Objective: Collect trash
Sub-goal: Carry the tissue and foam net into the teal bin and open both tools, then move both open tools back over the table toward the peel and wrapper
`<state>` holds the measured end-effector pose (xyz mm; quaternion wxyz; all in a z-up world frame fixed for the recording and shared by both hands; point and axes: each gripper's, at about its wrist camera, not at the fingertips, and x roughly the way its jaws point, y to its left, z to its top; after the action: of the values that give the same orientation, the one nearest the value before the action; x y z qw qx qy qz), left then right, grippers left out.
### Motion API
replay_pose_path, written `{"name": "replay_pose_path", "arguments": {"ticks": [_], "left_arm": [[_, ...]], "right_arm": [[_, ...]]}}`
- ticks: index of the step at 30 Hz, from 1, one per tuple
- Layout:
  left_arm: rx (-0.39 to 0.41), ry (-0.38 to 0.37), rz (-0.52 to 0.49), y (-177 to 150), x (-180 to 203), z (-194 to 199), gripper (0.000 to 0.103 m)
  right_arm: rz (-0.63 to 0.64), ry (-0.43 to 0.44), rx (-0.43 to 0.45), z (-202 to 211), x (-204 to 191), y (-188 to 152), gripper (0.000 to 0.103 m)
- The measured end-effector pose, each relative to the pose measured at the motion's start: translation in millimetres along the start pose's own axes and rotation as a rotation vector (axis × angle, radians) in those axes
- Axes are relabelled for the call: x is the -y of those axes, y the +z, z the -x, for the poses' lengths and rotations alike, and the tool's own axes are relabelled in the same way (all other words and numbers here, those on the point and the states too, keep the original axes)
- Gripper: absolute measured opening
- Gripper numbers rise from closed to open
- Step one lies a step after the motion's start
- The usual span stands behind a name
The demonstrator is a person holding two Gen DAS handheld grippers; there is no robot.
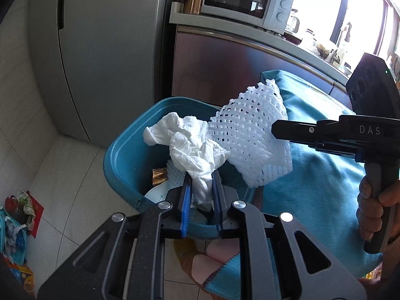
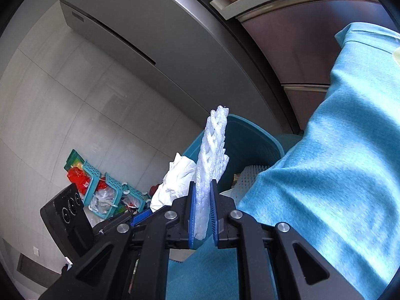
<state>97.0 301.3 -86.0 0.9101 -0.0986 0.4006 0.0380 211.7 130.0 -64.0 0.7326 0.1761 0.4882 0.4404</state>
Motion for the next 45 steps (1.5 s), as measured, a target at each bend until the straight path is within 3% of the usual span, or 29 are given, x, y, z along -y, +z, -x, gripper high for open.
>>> {"name": "replay_pose_path", "arguments": {"ticks": [4, 9, 15, 25, 31, 36, 45], "left_arm": [[-0.018, 0.005, 0.002, 3.9, -3.2, -15.0, 0.016], [-0.039, 0.006, 0.029, 1.4, -8.3, -31.7, 0.026], [-0.064, 0.006, 0.059, -5.0, -13.4, -47.5, 0.03], [0.0, -0.013, 0.049, -12.9, -7.5, -22.7, 0.03], [0.086, -0.049, -0.006, -14.6, 15.8, 16.9, 0.036], [0.155, -0.072, -0.05, -17.2, 42.8, 44.7, 0.048], [0.151, -0.214, -0.138, -27.8, 105.4, 59.9, 0.049]], "right_arm": [[0.013, -0.025, -0.013, -9.7, -4.9, 3.6, 0.012], [0.031, -0.048, -0.021, -20.3, -14.1, 8.1, 0.018], [0.05, -0.042, -0.018, -21.7, -15.1, 6.7, 0.021], [0.069, -0.03, -0.007, -2.8, -10.9, -6.9, 0.033], [0.114, -0.03, 0.03, 29.2, -14.5, -20.1, 0.04], [0.152, -0.046, 0.079, 68.1, -10.7, -36.8, 0.045], [0.126, -0.188, 0.224, 162.6, 22.6, -81.1, 0.045]]}}
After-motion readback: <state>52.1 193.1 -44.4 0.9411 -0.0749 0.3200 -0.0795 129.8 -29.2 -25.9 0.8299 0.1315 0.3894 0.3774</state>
